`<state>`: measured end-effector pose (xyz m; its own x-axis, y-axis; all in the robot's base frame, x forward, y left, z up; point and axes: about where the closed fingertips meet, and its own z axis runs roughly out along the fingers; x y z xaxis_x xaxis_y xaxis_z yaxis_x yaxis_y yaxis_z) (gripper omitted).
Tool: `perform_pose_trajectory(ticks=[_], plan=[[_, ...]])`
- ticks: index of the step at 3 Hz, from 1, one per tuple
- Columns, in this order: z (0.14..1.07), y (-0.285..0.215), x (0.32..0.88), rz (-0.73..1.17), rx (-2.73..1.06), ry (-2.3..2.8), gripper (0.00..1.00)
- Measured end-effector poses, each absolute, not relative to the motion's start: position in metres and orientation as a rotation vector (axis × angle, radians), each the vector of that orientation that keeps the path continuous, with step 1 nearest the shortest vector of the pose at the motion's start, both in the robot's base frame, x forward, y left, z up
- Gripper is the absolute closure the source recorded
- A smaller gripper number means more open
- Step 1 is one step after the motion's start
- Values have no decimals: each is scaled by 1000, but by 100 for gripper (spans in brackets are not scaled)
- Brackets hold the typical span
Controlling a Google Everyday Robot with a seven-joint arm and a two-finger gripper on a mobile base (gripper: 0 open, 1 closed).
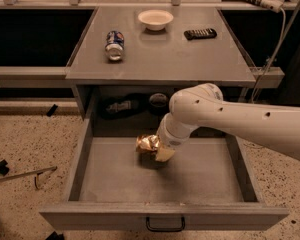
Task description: Place orange can into top drawer
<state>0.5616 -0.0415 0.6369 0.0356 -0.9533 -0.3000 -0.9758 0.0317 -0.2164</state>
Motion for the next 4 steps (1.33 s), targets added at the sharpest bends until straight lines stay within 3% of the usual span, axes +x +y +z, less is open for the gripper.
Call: perform_pose_trajectory(ticks=[2,4], plan=[[607,-49,566,146,-1939,2046,100],[607,-49,566,147,-1939,2046,58]])
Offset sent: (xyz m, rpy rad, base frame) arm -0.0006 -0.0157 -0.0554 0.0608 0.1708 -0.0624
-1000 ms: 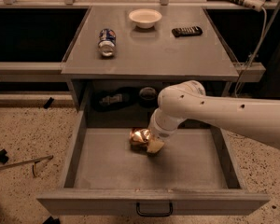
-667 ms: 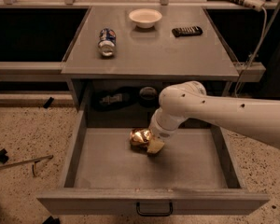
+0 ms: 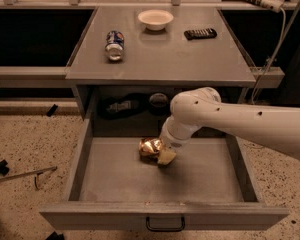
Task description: Place orange can into top drawer
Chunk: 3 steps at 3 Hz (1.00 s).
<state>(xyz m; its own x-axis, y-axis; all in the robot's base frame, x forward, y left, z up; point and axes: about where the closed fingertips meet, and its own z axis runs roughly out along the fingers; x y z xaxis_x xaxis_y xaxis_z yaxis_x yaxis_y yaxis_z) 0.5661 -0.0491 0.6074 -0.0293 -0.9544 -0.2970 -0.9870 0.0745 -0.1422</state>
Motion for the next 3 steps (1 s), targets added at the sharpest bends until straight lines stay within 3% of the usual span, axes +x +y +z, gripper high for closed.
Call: perform_pose_trajectory(ticks=[2,3], plan=[[607,-49,566,147,-1939,2046,12],[607,-49,566,147,-1939,2046,0]])
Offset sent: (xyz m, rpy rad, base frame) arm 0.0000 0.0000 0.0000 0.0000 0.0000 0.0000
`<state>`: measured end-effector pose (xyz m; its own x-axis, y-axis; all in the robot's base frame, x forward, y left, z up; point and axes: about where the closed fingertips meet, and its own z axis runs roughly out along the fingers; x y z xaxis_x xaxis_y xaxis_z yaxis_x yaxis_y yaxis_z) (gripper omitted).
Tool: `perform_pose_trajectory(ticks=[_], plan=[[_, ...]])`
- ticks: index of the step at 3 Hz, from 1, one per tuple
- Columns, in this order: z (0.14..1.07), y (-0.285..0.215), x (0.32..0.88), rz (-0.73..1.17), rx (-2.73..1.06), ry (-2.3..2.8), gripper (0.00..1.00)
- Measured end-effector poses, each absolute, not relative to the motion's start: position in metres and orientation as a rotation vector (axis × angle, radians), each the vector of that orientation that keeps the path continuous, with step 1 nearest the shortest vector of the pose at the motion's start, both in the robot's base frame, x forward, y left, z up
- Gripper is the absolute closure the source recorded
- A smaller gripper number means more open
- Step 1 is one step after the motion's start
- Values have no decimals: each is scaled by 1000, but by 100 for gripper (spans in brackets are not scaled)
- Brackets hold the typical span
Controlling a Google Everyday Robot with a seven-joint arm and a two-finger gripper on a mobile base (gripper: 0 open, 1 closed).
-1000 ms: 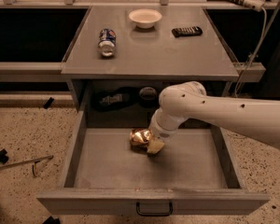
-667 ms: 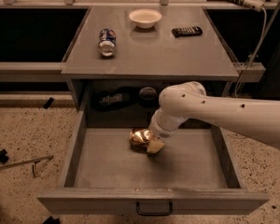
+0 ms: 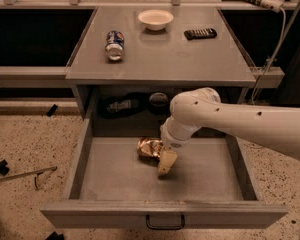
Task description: Place orange can into top drawer
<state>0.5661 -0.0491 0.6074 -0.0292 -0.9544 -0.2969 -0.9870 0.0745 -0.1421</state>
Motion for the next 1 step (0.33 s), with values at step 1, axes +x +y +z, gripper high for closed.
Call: perform_pose_trajectory(ticks=[1], plan=[[607,-49,566,147,-1939,2046,0]])
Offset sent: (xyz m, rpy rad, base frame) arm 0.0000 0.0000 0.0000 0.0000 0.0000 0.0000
